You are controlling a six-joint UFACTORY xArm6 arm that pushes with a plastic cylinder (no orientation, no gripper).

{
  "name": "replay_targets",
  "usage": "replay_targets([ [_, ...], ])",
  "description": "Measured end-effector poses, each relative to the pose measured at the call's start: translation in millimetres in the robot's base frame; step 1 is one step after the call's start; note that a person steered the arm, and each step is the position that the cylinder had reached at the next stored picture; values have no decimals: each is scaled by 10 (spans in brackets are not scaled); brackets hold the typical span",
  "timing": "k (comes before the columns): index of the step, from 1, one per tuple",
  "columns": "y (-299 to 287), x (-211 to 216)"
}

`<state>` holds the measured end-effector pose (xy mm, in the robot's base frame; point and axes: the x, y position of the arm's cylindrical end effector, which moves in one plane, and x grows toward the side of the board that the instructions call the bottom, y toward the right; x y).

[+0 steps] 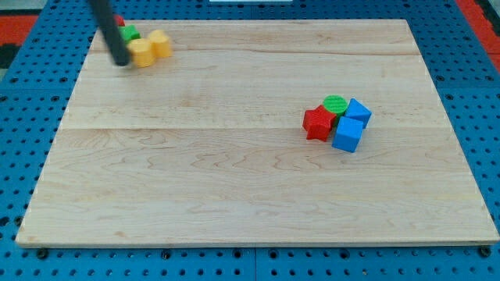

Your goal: Slide the red circle a bit left

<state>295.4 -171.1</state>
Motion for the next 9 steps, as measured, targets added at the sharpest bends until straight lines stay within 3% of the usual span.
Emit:
replay_targets([
  [1,938,-1],
  [2,996,171],
  [3,1349,-136],
  [4,1427,-956],
  [6,922,-1031],
  [9,-375,-1041],
])
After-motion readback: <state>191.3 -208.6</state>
